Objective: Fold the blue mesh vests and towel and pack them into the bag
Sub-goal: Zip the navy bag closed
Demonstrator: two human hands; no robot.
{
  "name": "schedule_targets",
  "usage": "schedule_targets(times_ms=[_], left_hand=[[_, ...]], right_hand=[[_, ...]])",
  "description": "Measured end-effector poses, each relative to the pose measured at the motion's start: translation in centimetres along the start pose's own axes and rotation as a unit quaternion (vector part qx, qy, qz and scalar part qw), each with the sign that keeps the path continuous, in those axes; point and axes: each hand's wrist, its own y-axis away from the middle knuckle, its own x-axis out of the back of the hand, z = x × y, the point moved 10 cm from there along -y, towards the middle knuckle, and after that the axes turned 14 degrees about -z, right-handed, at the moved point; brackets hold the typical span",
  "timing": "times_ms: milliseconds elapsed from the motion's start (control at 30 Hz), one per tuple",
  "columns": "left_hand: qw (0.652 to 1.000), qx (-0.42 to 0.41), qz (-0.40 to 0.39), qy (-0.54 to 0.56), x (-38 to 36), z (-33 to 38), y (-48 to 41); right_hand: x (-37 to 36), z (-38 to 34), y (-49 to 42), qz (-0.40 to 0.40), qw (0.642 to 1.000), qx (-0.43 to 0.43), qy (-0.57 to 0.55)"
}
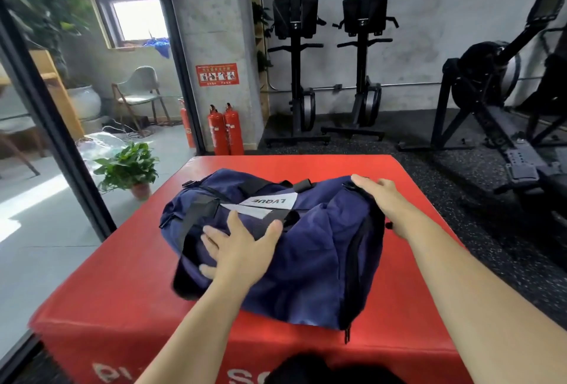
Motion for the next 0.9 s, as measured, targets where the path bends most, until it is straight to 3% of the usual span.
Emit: schedule_targets(times_ms=[67,200,433,667,767,833,900], left_hand=[[0.998,0.033,-0.044,0.030,-2.1,0.0,-0.5],[0.996,0.033,-0.059,0.063,-3.7,0.7,-2.5],[0.986,-0.046,-0.100,0.122,-4.3,2.0,-5.3],[0.951,-0.129,-0.238,0.150,-3.8,4.8,-8.5],[0.953,-0.144,-0.265,0.034,-3.1,6.5,-9.0],[0.951,-0.122,-0.242,-0.148,-1.9,7.8,-9.6],[0.904,-0.122,-0.174,-0.371,0.0,10.4,-9.3]], right_hand=[[-0.6,-0.2,0.0,-0.023,1.000,0.008,-0.016],[-1.6,0.0,0.6,-0.061,0.998,-0.017,-0.005],[-1.3,1.5,2.1,-0.058,0.995,-0.052,0.065],[-2.5,2.1,5.3,-0.074,0.988,-0.064,0.117],[-4.6,1.4,6.7,-0.114,0.982,-0.049,0.145],[-5.6,1.2,7.4,-0.140,0.976,-0.044,0.163],[-5.9,1.0,7.9,-0.155,0.970,-0.046,0.179]])
